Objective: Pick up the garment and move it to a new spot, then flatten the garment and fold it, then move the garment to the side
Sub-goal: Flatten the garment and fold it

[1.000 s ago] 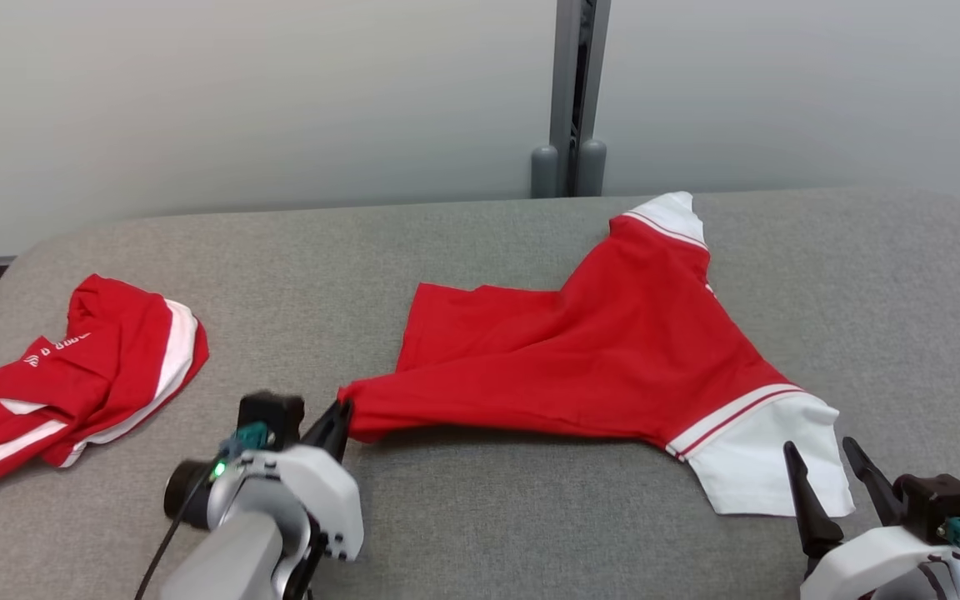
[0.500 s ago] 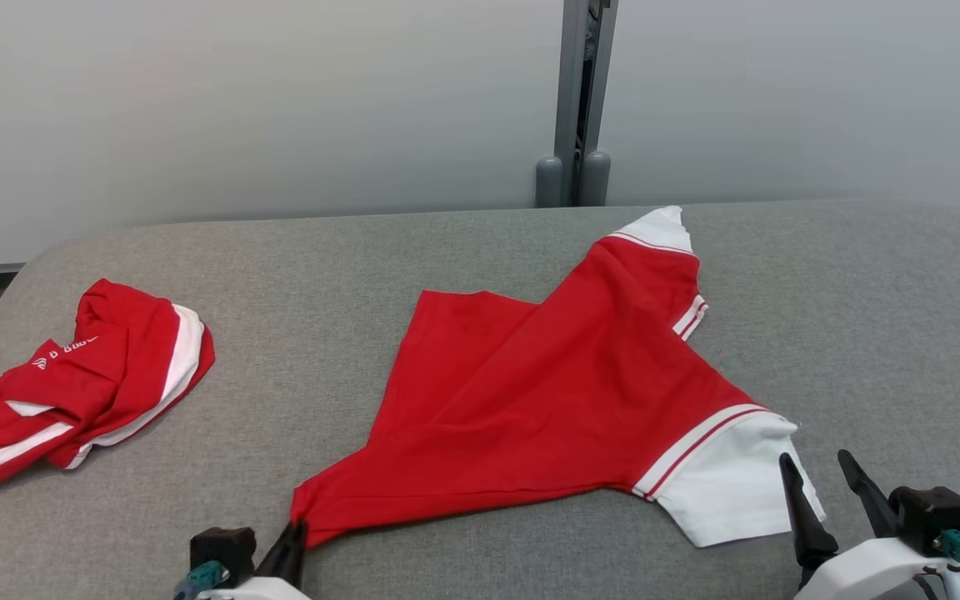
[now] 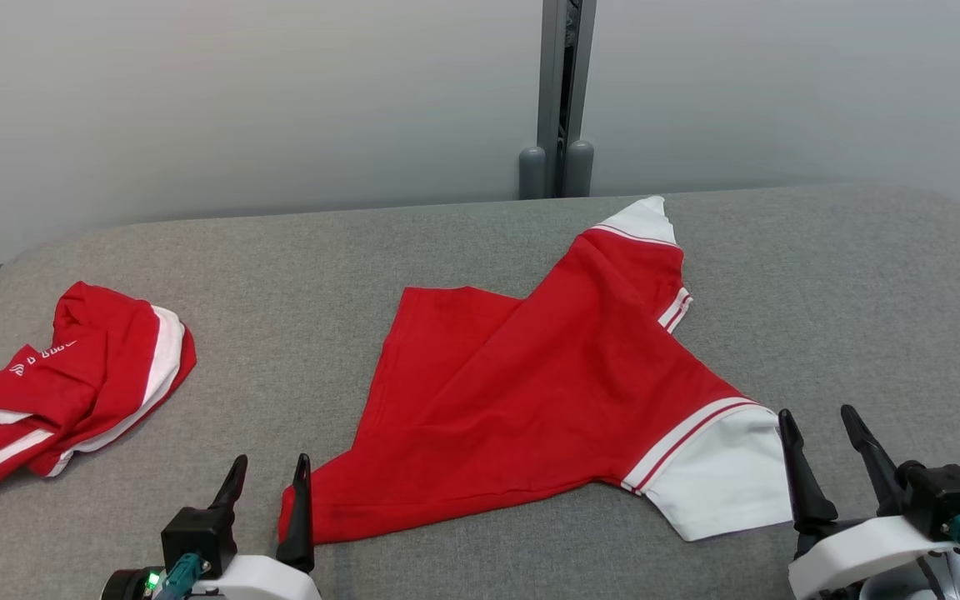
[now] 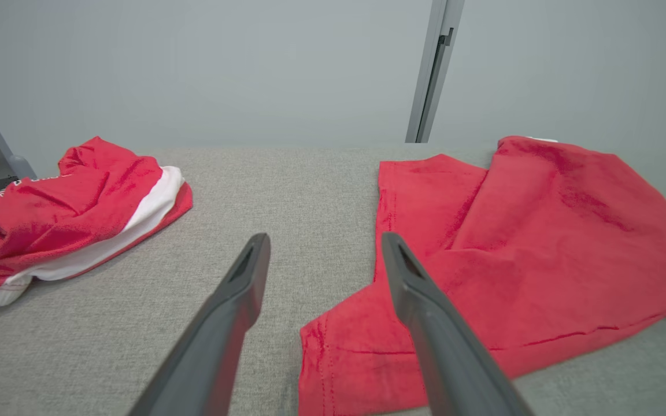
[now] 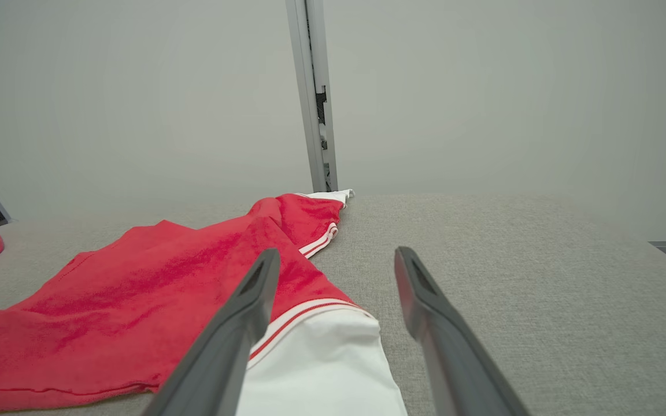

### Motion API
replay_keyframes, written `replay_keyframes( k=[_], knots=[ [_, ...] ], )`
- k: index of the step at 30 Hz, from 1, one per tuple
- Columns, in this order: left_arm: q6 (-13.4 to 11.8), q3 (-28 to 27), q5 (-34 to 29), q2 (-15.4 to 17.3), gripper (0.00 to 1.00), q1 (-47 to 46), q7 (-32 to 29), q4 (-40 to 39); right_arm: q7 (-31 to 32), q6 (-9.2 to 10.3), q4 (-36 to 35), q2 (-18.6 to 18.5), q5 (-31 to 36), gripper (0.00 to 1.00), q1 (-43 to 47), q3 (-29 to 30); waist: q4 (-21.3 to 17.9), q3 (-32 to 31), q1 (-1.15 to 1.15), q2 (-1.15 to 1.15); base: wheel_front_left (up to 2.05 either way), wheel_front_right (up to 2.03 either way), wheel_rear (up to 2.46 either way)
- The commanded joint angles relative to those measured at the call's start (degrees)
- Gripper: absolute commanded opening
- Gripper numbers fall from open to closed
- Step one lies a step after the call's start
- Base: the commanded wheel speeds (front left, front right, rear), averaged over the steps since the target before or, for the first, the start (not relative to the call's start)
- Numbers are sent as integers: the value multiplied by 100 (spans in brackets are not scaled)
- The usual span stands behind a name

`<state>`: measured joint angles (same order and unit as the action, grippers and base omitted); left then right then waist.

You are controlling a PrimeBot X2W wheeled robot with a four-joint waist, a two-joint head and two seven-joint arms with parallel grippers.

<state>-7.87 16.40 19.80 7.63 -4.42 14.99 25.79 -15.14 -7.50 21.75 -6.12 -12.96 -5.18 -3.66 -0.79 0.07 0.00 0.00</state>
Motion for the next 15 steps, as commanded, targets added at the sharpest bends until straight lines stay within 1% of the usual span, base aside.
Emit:
replay_keyframes(
  k=[1,5,10,11,15],
  knots=[
    [68,-210,-218,-61,100,113,27,-183,0,2,-146,38,117,100,110,115,-5,-14,0,0,0,0,0],
    [162,-429,-427,-181,100,260,20,-282,0,2,-196,115,181,100,160,202,-5,-39,0,0,0,0,0],
    [345,-667,-638,-336,100,371,20,-223,0,2,-106,162,219,100,230,236,21,-53,0,0,0,0,0],
    [412,-736,-684,-376,100,389,20,-197,0,2,-69,171,225,100,236,228,29,-35,0,0,0,0,0],
    [566,-814,-658,-423,100,304,15,12,0,2,62,179,234,100,204,196,33,76,0,0,0,0,0]
  ],
)
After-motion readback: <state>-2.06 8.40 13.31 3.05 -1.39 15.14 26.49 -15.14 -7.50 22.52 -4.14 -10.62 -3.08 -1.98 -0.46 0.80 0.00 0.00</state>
